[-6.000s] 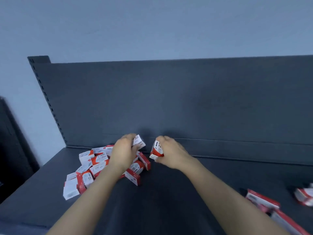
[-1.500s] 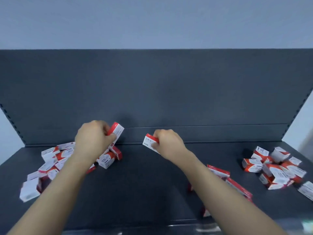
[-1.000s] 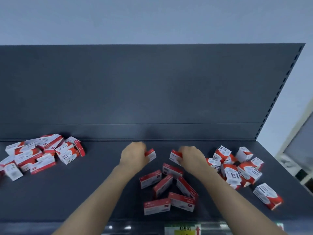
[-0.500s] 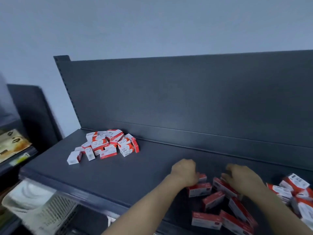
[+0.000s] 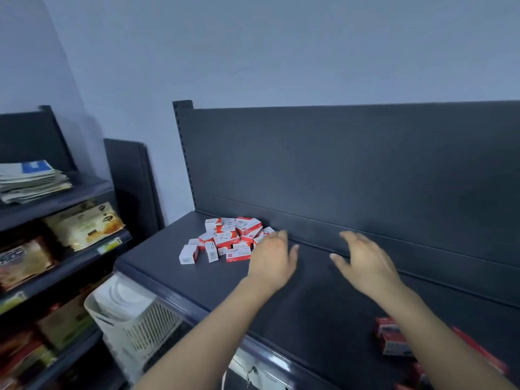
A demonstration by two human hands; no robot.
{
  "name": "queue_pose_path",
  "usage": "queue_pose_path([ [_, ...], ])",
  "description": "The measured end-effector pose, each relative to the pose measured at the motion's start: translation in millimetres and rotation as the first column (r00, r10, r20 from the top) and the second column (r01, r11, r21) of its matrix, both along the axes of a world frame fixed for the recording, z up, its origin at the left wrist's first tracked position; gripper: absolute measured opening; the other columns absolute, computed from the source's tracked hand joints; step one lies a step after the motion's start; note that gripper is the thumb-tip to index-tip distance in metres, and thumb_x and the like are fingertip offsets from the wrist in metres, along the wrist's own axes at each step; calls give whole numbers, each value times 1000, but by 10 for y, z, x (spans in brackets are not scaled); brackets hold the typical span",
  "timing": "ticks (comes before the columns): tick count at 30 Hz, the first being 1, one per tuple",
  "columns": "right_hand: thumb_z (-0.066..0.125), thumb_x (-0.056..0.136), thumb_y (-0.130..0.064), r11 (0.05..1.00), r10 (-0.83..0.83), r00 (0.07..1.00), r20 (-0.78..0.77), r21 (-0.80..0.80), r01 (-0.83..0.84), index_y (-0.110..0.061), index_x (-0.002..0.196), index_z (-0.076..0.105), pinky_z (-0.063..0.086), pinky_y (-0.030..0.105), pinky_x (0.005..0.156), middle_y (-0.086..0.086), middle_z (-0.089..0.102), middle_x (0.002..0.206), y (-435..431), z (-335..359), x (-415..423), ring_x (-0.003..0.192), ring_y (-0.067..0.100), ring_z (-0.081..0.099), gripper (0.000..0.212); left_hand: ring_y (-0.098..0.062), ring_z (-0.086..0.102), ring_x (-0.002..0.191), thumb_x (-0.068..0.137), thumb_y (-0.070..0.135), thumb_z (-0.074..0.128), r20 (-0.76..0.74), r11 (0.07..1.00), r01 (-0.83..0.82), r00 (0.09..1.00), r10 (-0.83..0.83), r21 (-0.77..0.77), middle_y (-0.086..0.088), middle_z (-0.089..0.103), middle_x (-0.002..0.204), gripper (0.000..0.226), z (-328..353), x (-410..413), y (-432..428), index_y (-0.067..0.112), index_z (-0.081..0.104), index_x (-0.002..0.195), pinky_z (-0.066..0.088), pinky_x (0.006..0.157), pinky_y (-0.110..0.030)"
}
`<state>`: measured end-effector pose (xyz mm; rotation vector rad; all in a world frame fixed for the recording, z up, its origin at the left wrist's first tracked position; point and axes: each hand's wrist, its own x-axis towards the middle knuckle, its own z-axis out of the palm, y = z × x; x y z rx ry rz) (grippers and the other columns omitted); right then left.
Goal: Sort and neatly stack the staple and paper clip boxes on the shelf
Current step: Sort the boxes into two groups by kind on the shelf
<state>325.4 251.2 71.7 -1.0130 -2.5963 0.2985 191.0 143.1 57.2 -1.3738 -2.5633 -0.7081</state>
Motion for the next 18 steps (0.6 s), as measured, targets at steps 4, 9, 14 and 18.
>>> queue_pose_path([
  [4,49,95,-37,999,37,999,38,-14,-37,-14,141,33,38,33,103,3,43,143,-165,-42,-569,132,21,40,54,-27,51,119,96,33,41,32,998,-65,997,65,-16,-11,55,129,43,-68,-586,-239,8,44,131,42,94,-34],
  [9,52,93,-35,998,51,996,70,-49,-47,-14,133,42,44,34,94,4,51,133,-364,-143,-1414,123,23,49,46,-26,51,118,96,31,43,61,990,-123,990,127,-62,-11,55,128,40,-156,-1487,-493,7,45,127,42,92,-34],
  [14,53,92,-32,996,46,994,101,-82,-38,-13,123,49,45,32,86,5,55,124,-508,-277,-2097,113,23,54,37,-28,54,115,95,24,44,105,991,-132,985,134,-31,-12,56,126,35,-160,-2305,-646,7,48,125,44,89,-34],
  [18,51,94,-28,996,55,987,148,-73,-45,-11,123,48,44,30,79,7,56,122,-628,-350,-2442,109,23,56,34,-30,53,117,96,21,44,161,995,-99,982,103,-35,-15,54,130,37,-184,-2653,-686,3,47,128,43,92,-36],
])
